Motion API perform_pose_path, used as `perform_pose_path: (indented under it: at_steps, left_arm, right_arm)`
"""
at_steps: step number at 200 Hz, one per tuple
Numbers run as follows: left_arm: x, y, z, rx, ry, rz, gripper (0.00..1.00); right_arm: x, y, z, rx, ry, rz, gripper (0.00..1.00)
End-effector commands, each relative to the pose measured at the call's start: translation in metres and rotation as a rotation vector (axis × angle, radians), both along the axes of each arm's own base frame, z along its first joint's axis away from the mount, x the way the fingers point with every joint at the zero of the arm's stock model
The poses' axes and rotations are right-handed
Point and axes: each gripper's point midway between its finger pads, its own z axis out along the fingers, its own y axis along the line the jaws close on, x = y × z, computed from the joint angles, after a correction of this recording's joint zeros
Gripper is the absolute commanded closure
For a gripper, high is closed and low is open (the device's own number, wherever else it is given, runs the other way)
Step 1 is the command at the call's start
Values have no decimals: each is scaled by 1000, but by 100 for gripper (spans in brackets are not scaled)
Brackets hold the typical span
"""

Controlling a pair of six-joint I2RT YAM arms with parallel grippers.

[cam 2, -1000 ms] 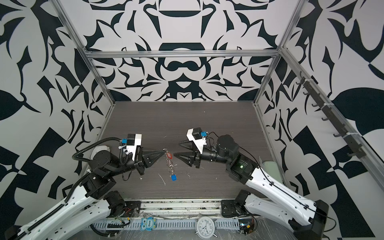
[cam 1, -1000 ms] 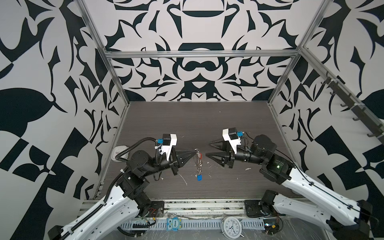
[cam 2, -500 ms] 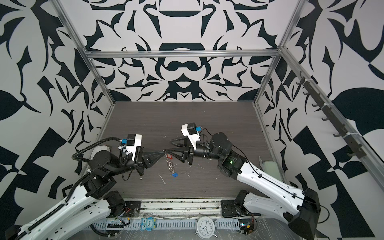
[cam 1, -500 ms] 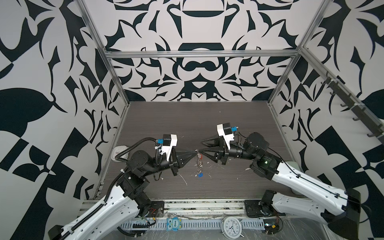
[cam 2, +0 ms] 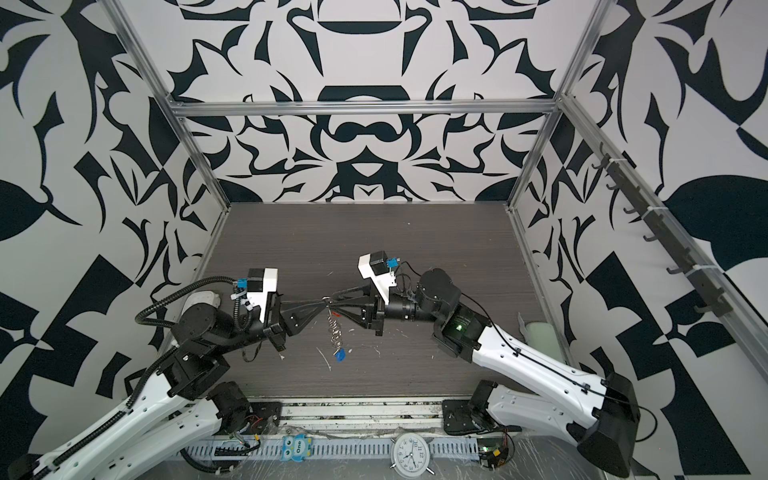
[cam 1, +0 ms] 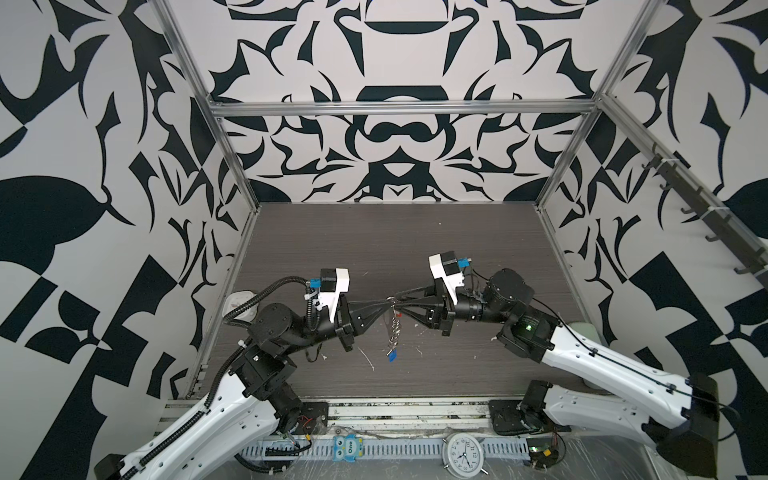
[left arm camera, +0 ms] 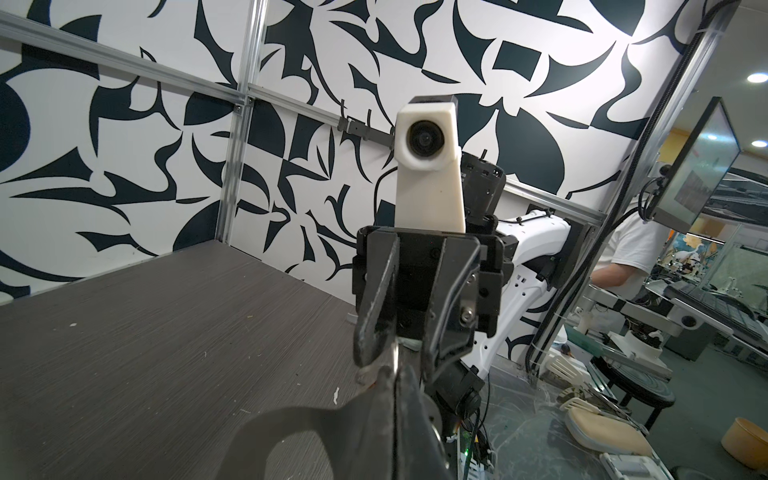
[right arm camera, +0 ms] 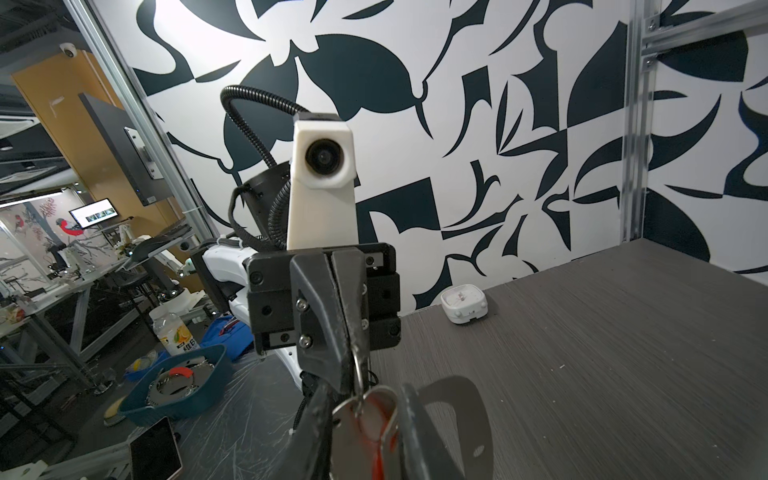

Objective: Remove the keys from the keyring

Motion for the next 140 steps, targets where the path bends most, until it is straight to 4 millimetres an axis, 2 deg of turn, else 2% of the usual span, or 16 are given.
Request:
perform_pose_path:
  at_steps: [1,47,110,129,140]
  left_arm:
    - [-4,5,14,-49,-36,4,100]
    - [-4,3,14,-46,-33,-3,100]
    - [-1,1,10,-35,-12,-6,100]
    - [0,0,8,-23,9,-1,100]
    - [1,1,7,-14,21,5,86]
  right_arm:
    - [-5,0,14,46,-43,13,74]
    - [-4,3,13,41,-39,16,75]
    - [-3,3,9,26,-33,7,100]
    - [-2,2,7,8,-24,-5,100]
    - [-1,1,3,-11,-16,-13,100]
